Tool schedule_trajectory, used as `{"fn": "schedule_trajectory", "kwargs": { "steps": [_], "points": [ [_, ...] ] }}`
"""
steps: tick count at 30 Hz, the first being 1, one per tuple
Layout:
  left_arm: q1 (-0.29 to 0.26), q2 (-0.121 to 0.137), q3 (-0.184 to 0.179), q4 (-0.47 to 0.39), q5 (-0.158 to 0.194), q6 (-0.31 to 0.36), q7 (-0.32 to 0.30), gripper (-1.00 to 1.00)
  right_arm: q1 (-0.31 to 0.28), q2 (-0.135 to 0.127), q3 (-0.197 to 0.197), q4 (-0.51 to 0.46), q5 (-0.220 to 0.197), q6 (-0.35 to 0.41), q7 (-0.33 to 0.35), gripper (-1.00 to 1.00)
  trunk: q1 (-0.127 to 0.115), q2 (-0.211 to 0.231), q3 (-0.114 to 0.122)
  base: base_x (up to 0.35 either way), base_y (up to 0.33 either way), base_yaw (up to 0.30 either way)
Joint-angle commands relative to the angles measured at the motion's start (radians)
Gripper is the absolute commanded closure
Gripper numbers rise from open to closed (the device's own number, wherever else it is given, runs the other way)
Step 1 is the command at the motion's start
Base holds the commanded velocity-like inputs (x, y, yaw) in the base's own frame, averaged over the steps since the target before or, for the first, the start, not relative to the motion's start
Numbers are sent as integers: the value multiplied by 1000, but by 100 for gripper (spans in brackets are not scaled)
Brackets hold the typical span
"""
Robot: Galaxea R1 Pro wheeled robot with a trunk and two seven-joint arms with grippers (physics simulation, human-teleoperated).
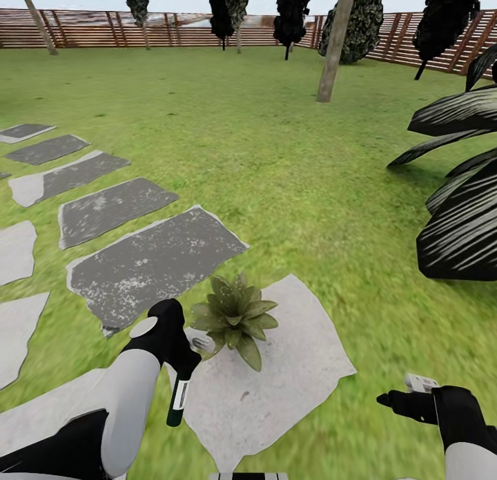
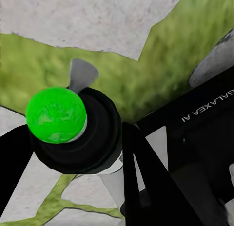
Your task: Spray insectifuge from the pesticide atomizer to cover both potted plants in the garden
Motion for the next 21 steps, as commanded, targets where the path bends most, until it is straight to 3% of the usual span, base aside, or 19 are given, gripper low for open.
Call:
{"fn": "schedule_trajectory", "kwargs": {
  "steps": [1,8,13,21],
  "points": [
    [-1,-2,7,-1,-10,10,-9,100,-1,0,-3,-1,10,0,10,-100,0,0,-1,0,0,0],
    [-1,-2,7,-1,-9,10,-13,100,-1,0,-4,-1,10,0,10,-100,0,0,0,0,-52,77],
    [-1,-2,7,-1,5,10,-15,100,-1,0,-4,-1,10,0,10,-100,0,0,1,0,-294,212],
    [-1,-2,7,-1,34,10,-15,100,-1,-1,-5,-2,10,0,12,-100,0,0,1,0,-335,23]
  ]
}}
